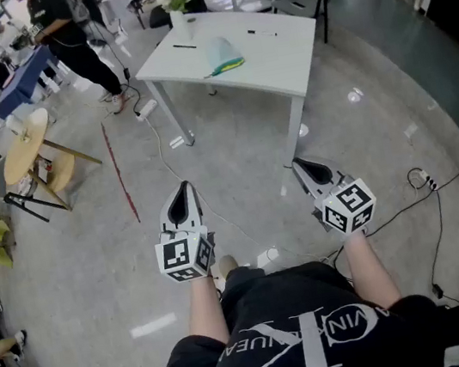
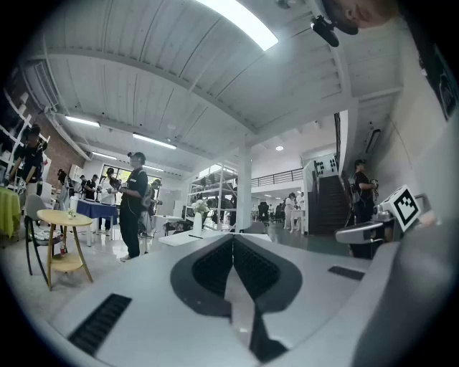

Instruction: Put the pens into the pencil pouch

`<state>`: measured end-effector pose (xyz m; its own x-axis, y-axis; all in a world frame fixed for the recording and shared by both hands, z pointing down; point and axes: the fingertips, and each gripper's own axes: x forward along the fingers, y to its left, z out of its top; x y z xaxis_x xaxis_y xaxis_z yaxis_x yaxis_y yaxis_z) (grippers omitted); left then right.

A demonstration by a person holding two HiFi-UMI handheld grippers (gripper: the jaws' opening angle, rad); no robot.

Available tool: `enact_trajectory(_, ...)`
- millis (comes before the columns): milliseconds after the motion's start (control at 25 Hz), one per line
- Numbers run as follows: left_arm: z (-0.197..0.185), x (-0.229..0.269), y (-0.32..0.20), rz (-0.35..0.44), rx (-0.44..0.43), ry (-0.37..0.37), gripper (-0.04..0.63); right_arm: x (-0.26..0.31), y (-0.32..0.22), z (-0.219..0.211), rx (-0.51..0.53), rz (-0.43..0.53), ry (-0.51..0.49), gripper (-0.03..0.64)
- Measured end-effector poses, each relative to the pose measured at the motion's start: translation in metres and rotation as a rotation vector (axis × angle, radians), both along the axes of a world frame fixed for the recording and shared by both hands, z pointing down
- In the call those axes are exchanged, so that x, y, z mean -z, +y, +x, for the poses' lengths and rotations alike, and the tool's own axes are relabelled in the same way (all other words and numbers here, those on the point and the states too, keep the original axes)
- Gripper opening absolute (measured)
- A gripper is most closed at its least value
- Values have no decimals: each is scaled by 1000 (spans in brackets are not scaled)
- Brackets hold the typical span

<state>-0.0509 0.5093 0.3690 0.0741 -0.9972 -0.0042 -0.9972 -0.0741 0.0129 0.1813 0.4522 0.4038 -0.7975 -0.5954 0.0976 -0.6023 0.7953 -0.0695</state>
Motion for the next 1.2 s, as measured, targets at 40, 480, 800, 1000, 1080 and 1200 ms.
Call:
enact_trajectory(40,-1,-1,-1,0,-1,0,5,-1,-1,0,-4,-2,-1,8)
enact_trajectory(480,-2,-15,14,-23,13,14,5,-11,1,11,-52,-45,-26,8)
enact_trajectory(800,-4,-25,11,-54,1,26,47,-23,-7,7,-61,-108,-56,115)
enact_trajectory(1000,-16,-36,-18,-87,-20,27,72,-28,-31,-5,-71,-130,-65,127)
enact_trajectory(1080,-25,-38,-32,-89,-22,38,75,-27,-43,-12,-75,-135,-67,132)
enact_trajectory(1200,-36,-35,-58,-85,-41,43,78,-24,-64,-24,-80,-128,-68,140)
